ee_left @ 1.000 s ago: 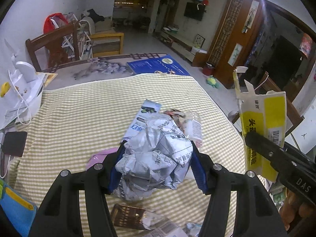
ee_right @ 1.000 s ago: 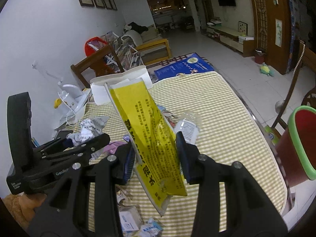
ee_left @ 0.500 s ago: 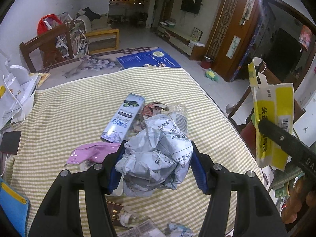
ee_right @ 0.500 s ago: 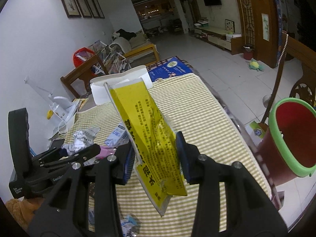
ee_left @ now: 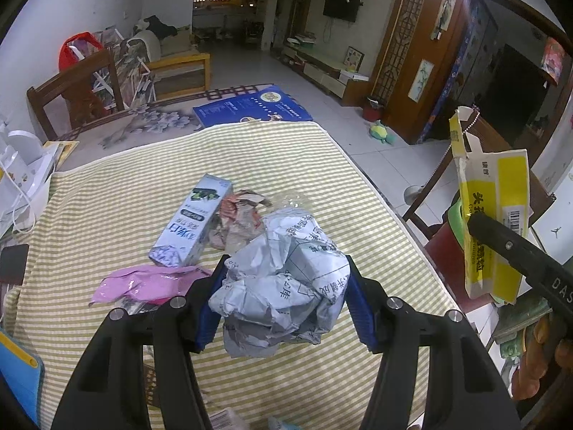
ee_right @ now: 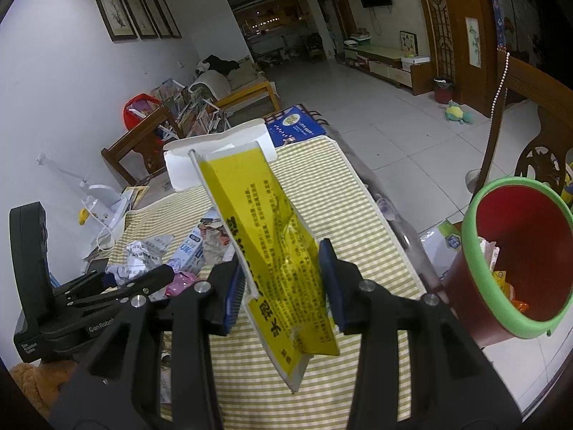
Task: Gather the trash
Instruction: 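Carry the crumpled paper and yellow box over the red bucket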
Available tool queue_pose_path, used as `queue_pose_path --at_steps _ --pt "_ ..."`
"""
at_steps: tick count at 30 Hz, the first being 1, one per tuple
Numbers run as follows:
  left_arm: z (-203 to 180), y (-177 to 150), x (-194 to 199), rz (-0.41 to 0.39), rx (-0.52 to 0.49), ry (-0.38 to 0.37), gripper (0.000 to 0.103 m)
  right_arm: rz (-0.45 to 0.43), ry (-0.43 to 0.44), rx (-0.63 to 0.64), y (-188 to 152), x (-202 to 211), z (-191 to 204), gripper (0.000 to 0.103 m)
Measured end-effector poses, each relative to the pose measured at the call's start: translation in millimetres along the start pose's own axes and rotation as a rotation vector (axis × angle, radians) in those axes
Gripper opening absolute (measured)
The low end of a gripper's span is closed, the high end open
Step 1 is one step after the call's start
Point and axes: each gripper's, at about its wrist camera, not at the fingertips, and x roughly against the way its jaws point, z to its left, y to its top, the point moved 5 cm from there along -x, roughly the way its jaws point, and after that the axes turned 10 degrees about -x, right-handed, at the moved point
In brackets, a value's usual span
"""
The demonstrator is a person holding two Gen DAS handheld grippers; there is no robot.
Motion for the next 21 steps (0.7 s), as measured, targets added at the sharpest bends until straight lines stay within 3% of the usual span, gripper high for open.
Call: queue_pose_path --at_steps 21 --pt "-46.7 34.9 -23.7 -0.005 -0.035 -0.005 0.057 -0.038 -0.022 -0.035 39.3 6.4 -54.7 0.039"
